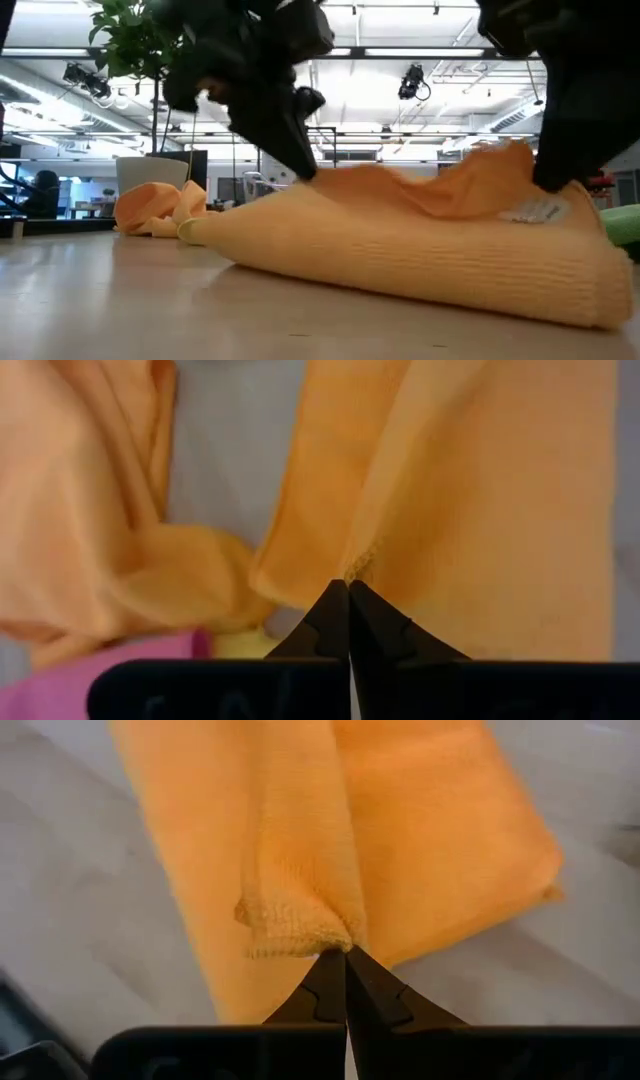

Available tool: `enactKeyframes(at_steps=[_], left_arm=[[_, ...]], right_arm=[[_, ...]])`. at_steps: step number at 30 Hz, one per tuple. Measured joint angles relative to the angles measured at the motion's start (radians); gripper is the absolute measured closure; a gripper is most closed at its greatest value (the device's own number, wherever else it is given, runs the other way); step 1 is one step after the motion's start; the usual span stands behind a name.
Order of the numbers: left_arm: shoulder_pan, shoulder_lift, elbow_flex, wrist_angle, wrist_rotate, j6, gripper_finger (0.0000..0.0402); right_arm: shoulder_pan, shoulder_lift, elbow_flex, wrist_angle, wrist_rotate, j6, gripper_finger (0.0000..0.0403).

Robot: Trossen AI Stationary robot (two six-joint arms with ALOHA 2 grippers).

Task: Fold microfiber towels
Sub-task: Fold the bottom orange microfiber cloth

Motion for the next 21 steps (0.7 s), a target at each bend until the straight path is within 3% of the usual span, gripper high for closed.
enactKeyframes(at_steps=[12,21], left_arm=[[0.021,0.042,0.0,0.055,-0.095,-0.026,0.0387],[0.023,0.041,0.0,0.156,-0.096,0.005,0.0368]], right_arm=[[-0.014,0.017,-0.002,-0.041,-0.002,0.023,0.04],[0.002,0.017,-0.002,-0.063,-0.008,0.127,0.04]])
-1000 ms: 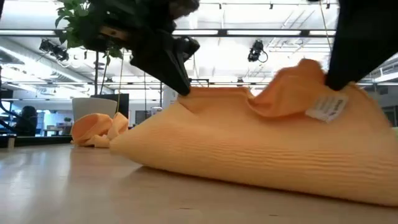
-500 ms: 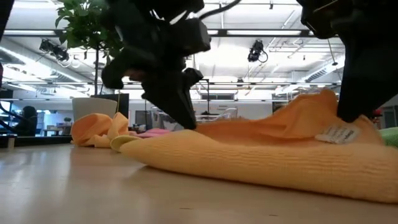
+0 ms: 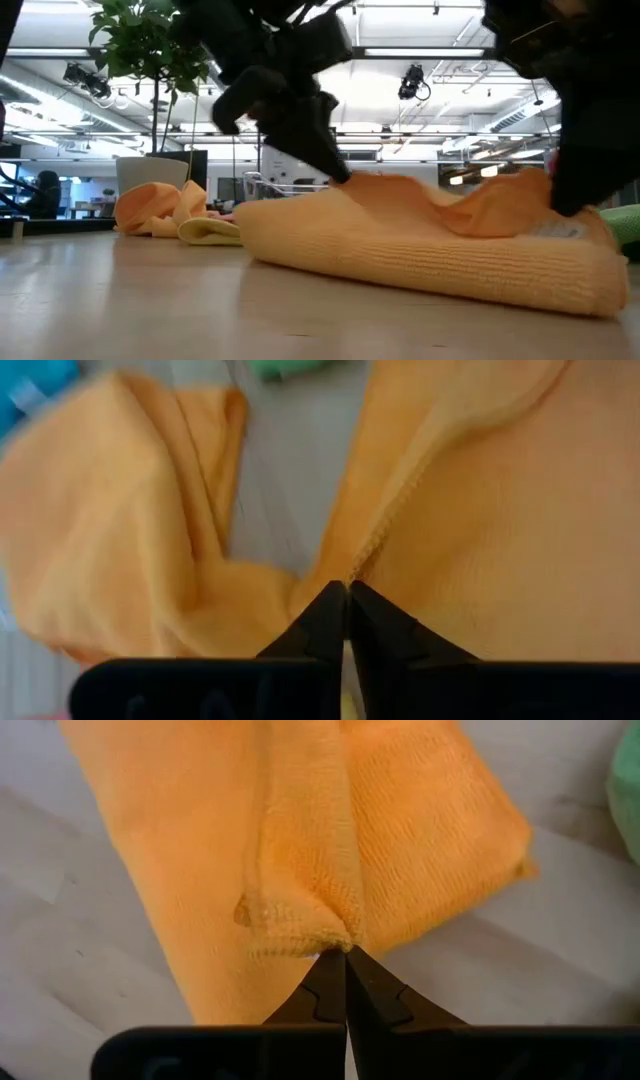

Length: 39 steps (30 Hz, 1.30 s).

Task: Fold microfiber towels
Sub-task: Fold the bottom orange microfiber cloth

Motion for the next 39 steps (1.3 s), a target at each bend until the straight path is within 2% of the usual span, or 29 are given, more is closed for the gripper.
enactKeyframes(at_steps=[4,7,10,13,17,21,22,24,27,30,34,36,39], left_arm=[[0.0,0.0,0.0,0.046,0.0,-0.002,0.0312],[0.007,0.0,0.0,-0.002,-0.012,-0.02,0.0261],[0.012,-0.022,-0.002,-0.064,-0.033,-0.101,0.0217],[0.005,-0.067,0.001,-0.071,0.01,-0.169,0.0191],[-0.018,-0.112,0.001,-0.151,0.127,-0.322,0.0183],[-0.02,-0.12,-0.001,-0.23,0.411,-0.6,0.0191],[-0.025,-0.12,-0.001,-0.228,0.454,-0.664,0.0193],[-0.035,-0.12,-0.006,-0.207,0.459,-0.779,0.0199],[-0.038,-0.12,-0.04,-0.207,0.344,-0.916,0.0204],[-0.032,-0.12,-0.128,-0.089,0.302,-1.054,0.0201],[-0.034,-0.12,-0.295,0.287,0.349,-1.217,0.0187],[-0.035,-0.12,-0.364,0.425,0.351,-1.275,0.0182],[-0.033,-0.12,-0.414,0.474,0.308,-1.305,0.0181]], right_arm=[[0.005,0.0,0.0,-0.013,-0.003,0.031,0.04],[0.005,0.0,0.0,-0.014,-0.002,0.036,0.04],[0.005,0.0,0.0,-0.023,-0.002,0.036,0.04],[0.005,0.0,0.0,-0.022,0.007,0.03,0.04],[0.005,0.0,0.0,-0.03,0.012,0.017,0.04],[0.005,0.0,0.0,-0.027,0.025,0.01,0.04],[0.005,0.0,0.0,-0.027,0.029,0.01,0.04],[0.005,0.0,0.0,-0.027,0.034,0.01,0.04],[0.005,0.0,0.0,-0.019,0.04,0.009,0.04],[0.006,0.0,0.0,-0.006,0.042,0.009,0.04],[0.012,0.0,0.0,0.007,0.043,-0.006,0.04],[0.016,0.0,0.0,0.012,0.042,-0.006,0.04],[0.021,0.0,0.0,0.015,0.043,-0.009,0.04]])
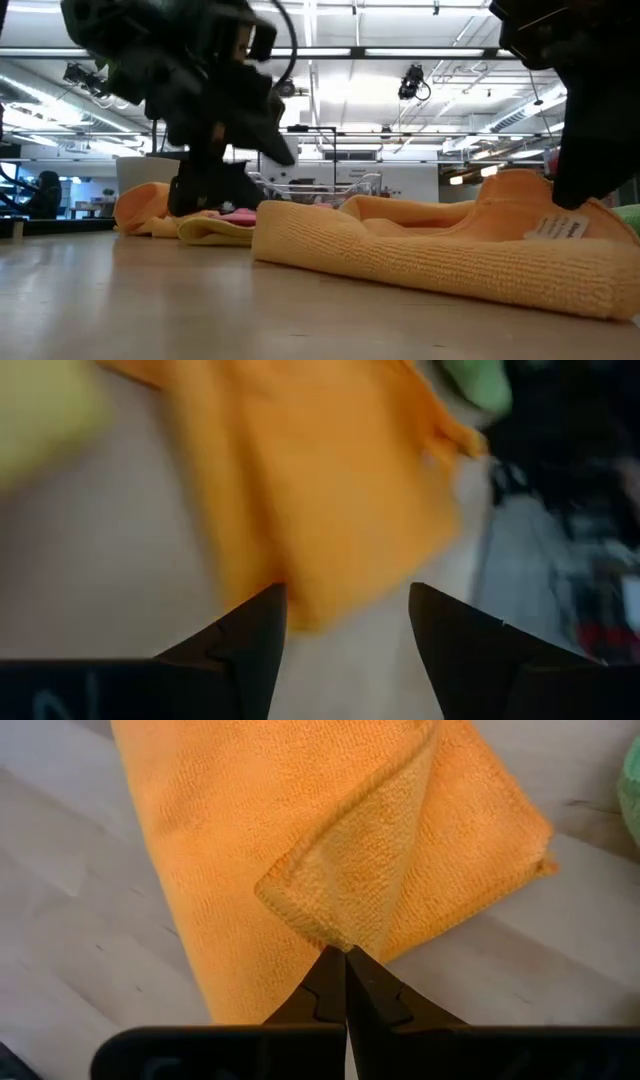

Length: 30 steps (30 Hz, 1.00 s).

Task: Fold microfiber towels
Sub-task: Fold the bottom orange microfiber cloth

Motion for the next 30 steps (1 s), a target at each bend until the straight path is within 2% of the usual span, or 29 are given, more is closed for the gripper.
enactKeyframes(at_steps=[6,9,15,21,30], left_arm=[[-0.018,0.0,-0.019,0.01,-0.091,0.025,0.0199],[-0.036,0.0,-0.018,0.047,-0.091,0.047,0.021],[-0.053,0.025,-0.018,0.014,-0.12,0.072,0.0229],[-0.053,0.055,-0.018,0.09,-0.124,0.073,0.0228],[-0.055,0.063,-0.018,0.093,-0.125,0.1,0.0232]], right_arm=[[0.003,0.0,0.0,0.0,0.0,-0.005,0.04],[0.003,0.0,0.0,0.0,0.0,-0.008,0.04],[-0.004,0.0,0.0,0.0,0.0,-0.008,0.04],[-0.012,0.0,0.0,0.01,0.003,-0.023,0.04],[-0.038,0.0,0.0,0.03,0.003,-0.054,0.04]])
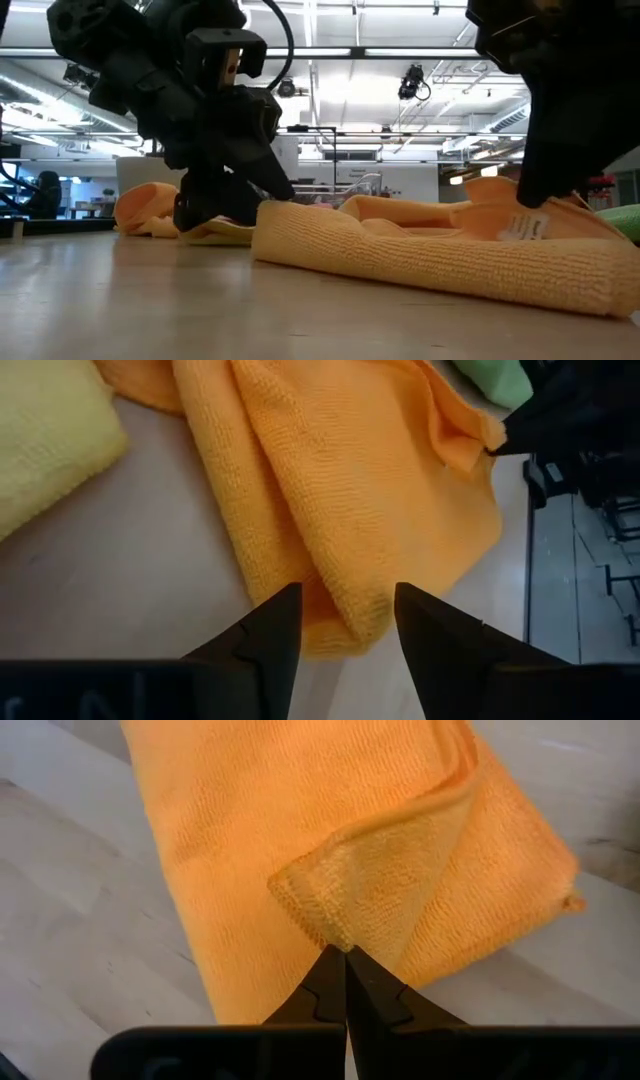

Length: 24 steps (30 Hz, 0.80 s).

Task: Fold microfiber towels
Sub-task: Fold the bottom orange microfiber cloth

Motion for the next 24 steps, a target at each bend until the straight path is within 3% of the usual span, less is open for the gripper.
enactKeyframes(at_steps=[9,12,17,24], left_arm=[[-0.061,0.068,0.002,0.078,-0.031,0.007,0.0247],[-0.068,0.062,-0.001,0.078,-0.036,0.026,0.0281],[-0.066,0.061,-0.001,0.068,-0.014,0.042,0.0385],[-0.067,0.061,-0.001,0.097,0.04,0.048,0.0393]], right_arm=[[-0.012,0.0,0.0,0.003,-0.004,-0.014,0.04],[-0.011,0.0,0.0,0.003,-0.007,-0.014,0.04],[-0.01,0.0,0.0,0.003,-0.007,-0.002,0.04],[-0.01,0.0,0.063,-0.084,0.007,-0.003,0.04]])
